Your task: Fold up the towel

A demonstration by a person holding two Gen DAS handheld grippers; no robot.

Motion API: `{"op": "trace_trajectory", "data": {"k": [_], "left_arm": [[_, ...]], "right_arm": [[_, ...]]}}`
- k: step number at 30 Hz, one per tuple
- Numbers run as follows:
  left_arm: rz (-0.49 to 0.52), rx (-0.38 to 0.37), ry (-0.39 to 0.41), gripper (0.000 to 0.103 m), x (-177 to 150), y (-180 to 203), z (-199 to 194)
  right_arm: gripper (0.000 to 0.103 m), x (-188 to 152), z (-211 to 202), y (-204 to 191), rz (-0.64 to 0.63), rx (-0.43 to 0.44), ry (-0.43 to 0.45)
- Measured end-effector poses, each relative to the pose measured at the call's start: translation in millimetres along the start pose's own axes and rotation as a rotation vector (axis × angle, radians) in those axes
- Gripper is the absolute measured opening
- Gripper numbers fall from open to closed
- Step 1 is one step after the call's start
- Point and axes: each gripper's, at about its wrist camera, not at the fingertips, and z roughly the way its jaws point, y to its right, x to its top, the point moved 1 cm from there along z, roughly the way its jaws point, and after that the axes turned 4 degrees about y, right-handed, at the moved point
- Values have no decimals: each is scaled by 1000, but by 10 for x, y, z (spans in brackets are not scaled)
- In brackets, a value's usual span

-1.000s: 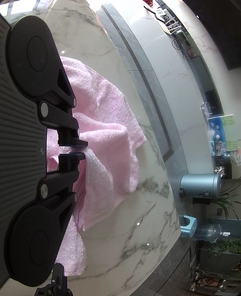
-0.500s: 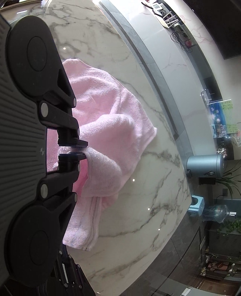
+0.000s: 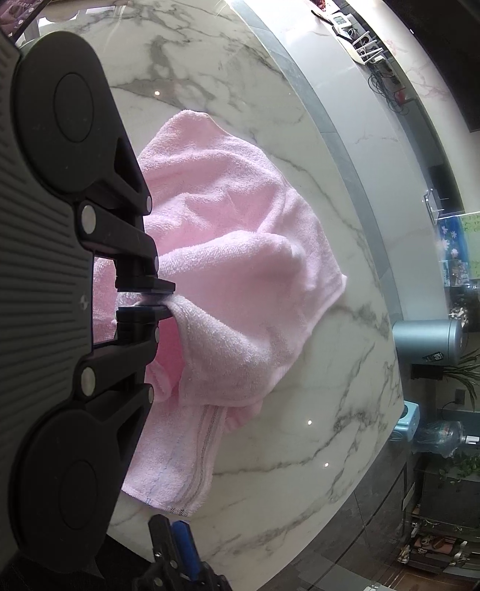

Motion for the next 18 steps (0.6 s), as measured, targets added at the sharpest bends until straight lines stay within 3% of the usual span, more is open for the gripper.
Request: {"op": "trace_trajectory", "data": {"k": [3,8,15,17,18], "left_arm": [[7,1,1,5,3,10,-3],[-3,0,5,5,-1,-18,-36],[-18,-5,1,5,6,-95,-56],[-18,-2,-3,5,8,-126,-48],[-17,6,-8,5,6,-149,-31]], "right_arm": [[29,249,118,106,-63,-44,33],[29,635,715,203,-121,37,-9],[28,811,1264,160,-176,77,-82],[10,836,1352,169,-174,83,-98],[10,849,1366,171,-176,79,-100]]}}
